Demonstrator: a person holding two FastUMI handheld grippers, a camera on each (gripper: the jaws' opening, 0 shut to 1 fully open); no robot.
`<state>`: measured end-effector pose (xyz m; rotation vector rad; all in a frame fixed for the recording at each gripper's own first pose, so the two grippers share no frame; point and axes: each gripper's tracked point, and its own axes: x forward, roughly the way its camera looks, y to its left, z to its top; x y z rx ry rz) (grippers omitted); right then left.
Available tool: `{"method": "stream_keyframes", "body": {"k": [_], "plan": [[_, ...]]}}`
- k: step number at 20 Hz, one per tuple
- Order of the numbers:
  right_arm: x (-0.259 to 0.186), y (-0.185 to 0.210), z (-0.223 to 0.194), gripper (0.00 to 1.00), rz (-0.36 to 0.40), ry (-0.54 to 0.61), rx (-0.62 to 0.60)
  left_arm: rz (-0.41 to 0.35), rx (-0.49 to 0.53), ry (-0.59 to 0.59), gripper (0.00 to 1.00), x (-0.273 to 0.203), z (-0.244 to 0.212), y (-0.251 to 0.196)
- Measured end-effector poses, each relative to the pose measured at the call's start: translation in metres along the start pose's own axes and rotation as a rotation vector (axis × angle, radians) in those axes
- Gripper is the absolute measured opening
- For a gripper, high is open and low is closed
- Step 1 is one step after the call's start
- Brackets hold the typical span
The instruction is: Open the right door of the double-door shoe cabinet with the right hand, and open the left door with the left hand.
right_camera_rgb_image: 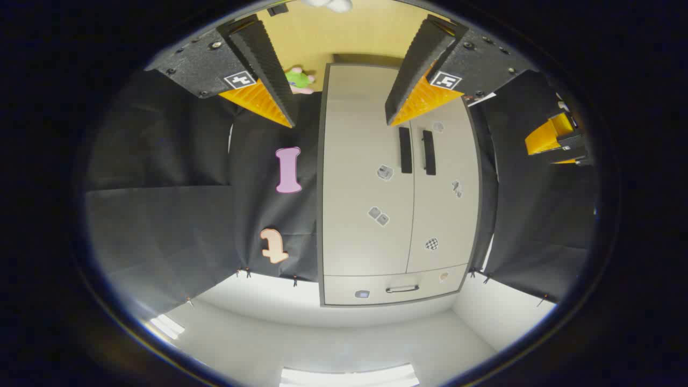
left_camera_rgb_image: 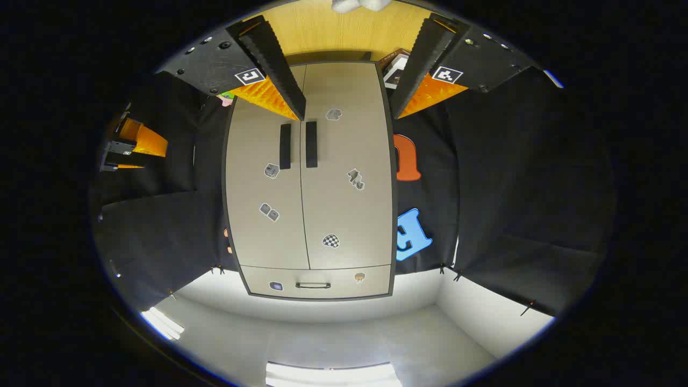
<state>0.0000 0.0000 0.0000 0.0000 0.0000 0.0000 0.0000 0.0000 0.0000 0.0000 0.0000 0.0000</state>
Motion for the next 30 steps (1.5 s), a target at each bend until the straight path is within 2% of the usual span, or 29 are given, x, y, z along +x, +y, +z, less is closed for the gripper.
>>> {"method": "stream_keyframes", "body": {"k": [18, 25, 30], "plan": [[0.013, 0.016, -0.006, 1.00, -0.023, 0.002, -0.024, 0.008, -0.028, 0.020, 0.96, 0.000, -0.017, 0.002], [0.054, 0.047, -0.011, 1.00, -0.006, 0.016, -0.022, 0.031, -0.030, 0.056, 0.96, -0.026, -0.039, 0.027], [0.107, 0.083, -0.013, 1.00, 0.031, 0.020, -0.011, 0.091, -0.024, 0.076, 0.96, -0.032, -0.047, 0.041]]}}
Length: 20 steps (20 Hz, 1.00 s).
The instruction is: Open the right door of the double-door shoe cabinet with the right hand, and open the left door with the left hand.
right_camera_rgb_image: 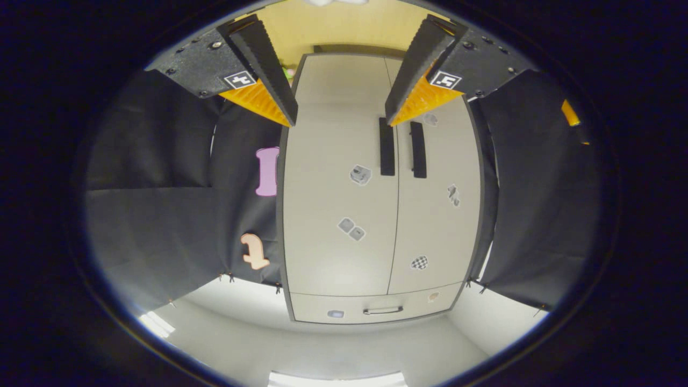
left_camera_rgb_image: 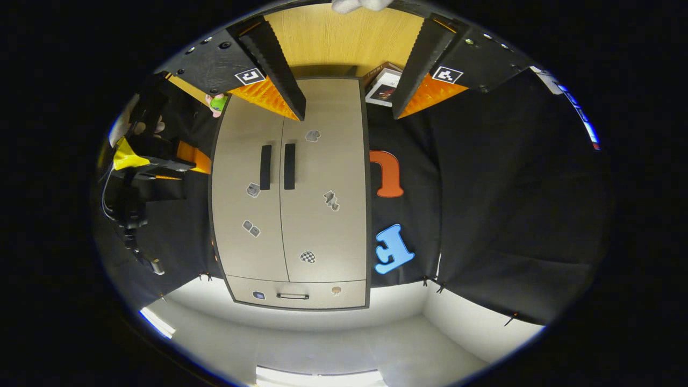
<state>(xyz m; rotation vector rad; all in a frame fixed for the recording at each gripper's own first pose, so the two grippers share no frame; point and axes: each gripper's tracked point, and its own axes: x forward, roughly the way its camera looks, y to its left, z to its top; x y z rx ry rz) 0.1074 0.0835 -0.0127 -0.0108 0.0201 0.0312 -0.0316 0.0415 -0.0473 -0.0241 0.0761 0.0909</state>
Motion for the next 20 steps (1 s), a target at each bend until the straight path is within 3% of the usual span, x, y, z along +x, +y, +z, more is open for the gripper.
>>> {"method": "stream_keyframes", "body": {"k": [8, 12, 20], "plan": [[0.102, 0.061, -0.004, 1.00, 0.068, 0.032, 0.014, 0.092, -0.007, 0.034, 0.96, -0.001, -0.020, 0.008], [0.149, 0.072, -0.010, 1.00, 0.050, 0.056, -0.001, 0.143, -0.014, 0.050, 0.97, 0.002, -0.025, 0.013], [0.197, 0.080, -0.026, 0.76, 0.040, 0.105, -0.003, 0.213, -0.012, 0.053, 0.96, 0.007, -0.028, 0.021]]}}
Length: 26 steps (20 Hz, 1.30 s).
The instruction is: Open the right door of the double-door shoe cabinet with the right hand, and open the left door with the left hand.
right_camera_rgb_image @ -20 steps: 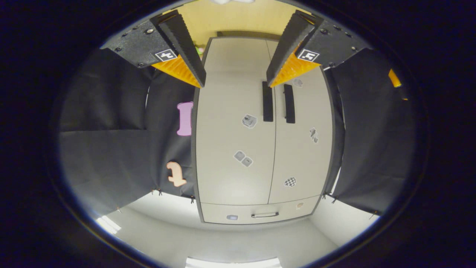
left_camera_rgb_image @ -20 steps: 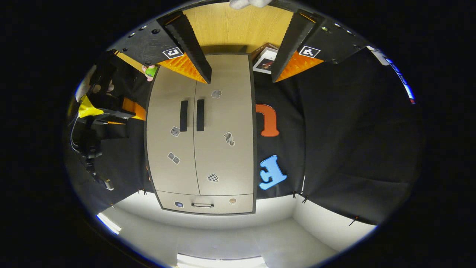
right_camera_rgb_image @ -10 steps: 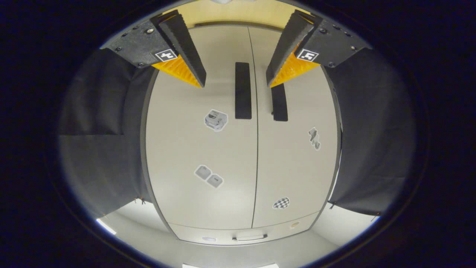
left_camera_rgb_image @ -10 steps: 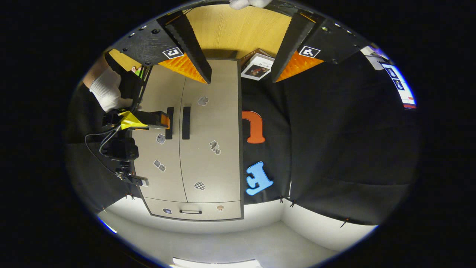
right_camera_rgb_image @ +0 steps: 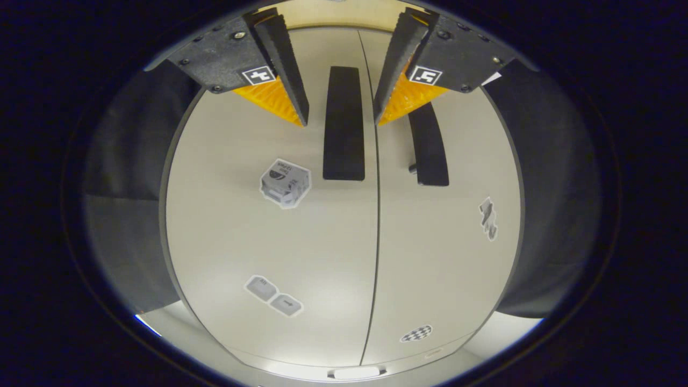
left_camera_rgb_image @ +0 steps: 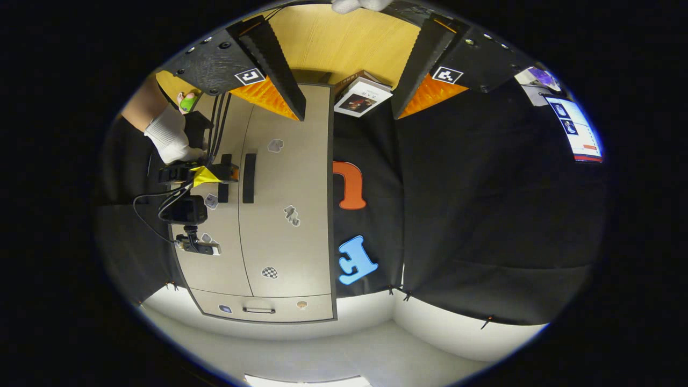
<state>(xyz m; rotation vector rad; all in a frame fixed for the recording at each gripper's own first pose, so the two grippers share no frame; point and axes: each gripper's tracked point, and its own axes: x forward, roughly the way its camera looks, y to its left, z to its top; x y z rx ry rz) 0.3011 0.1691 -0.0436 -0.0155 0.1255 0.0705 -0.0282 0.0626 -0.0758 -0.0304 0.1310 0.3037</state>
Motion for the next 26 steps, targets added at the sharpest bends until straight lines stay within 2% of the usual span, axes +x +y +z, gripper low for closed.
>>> {"method": "stream_keyframes", "body": {"k": [1, 5, 8, 10, 16, 21, 26], "plan": [[0.003, -0.001, -0.002, 0.74, -0.010, 0.012, 0.006, 0.002, 0.006, 0.001, 0.97, 0.001, 0.000, 0.000], [0.010, 0.000, -0.004, 0.48, -0.022, 0.029, 0.044, 0.007, 0.009, -0.005, 0.96, 0.001, 0.001, 0.001], [0.011, 0.000, -0.005, 0.43, -0.030, 0.029, 0.040, 0.011, 0.006, -0.008, 0.96, 0.000, 0.002, 0.002], [0.011, 0.000, -0.005, 0.35, -0.032, 0.028, 0.036, 0.016, 0.003, -0.011, 0.97, 0.000, 0.004, 0.002], [0.007, 0.001, -0.006, 0.24, -0.004, 0.037, 0.038, 0.010, -0.005, -0.009, 0.96, -0.002, 0.004, 0.001], [-0.007, 0.001, -0.010, 0.23, 0.041, 0.046, 0.035, -0.003, -0.001, -0.017, 0.96, -0.011, 0.005, 0.002], [-0.033, -0.006, -0.013, 0.23, 0.045, 0.042, 0.031, -0.037, 0.000, -0.029, 0.96, -0.025, 0.009, -0.004]]}}
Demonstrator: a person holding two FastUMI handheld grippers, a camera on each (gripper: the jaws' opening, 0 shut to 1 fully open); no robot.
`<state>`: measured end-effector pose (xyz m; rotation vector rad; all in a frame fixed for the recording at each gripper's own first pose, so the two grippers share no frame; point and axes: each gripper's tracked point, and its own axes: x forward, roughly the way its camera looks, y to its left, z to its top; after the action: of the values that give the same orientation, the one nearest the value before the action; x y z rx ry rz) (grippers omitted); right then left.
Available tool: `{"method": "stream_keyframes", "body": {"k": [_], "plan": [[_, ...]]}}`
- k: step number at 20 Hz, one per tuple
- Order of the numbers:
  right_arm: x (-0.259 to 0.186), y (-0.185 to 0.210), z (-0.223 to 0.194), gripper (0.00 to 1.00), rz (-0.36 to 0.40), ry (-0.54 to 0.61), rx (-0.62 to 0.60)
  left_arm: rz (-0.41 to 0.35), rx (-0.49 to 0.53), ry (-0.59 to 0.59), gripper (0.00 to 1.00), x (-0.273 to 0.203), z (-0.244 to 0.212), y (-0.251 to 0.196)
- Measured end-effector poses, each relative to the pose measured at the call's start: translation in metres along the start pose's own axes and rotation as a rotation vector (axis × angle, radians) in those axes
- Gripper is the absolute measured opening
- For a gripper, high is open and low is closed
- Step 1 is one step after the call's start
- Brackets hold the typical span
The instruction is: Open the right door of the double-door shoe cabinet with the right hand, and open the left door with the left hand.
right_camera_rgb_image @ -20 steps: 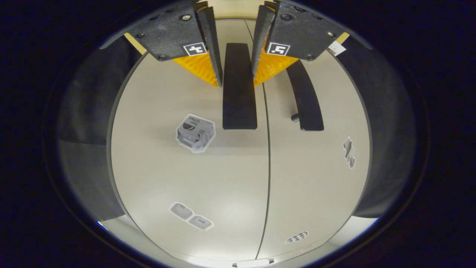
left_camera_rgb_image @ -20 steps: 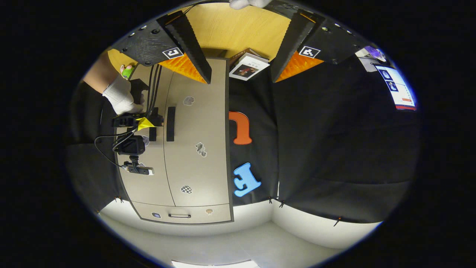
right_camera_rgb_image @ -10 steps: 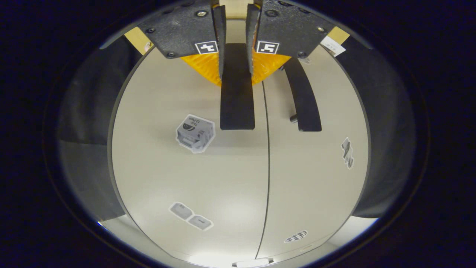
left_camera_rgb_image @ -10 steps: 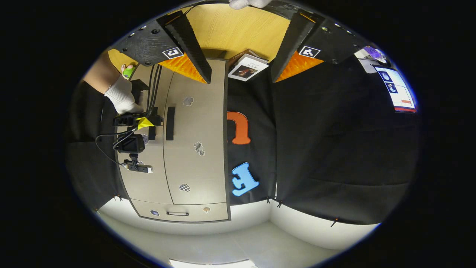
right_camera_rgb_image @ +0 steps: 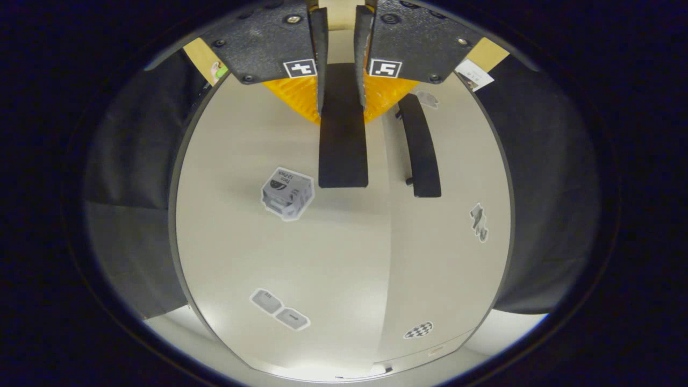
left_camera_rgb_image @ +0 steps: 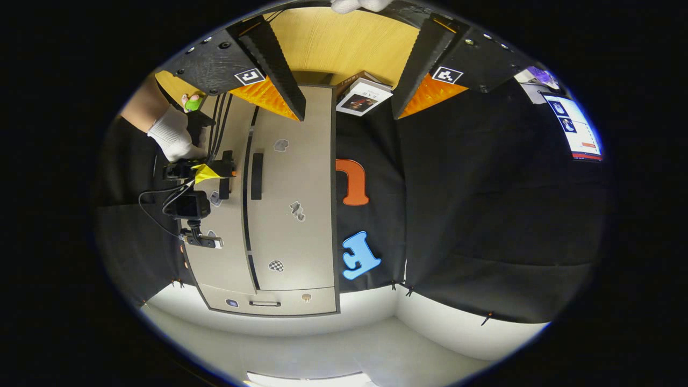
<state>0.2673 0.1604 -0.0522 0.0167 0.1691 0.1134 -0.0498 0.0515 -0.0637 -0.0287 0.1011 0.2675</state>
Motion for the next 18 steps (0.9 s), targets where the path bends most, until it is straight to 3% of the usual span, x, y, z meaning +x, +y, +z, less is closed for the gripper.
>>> {"method": "stream_keyframes", "body": {"k": [18], "plan": [[-0.089, -0.047, -0.015, 0.19, -0.058, -0.013, 0.020, -0.163, -0.006, -0.026, 0.96, -0.033, 0.005, -0.013]]}}
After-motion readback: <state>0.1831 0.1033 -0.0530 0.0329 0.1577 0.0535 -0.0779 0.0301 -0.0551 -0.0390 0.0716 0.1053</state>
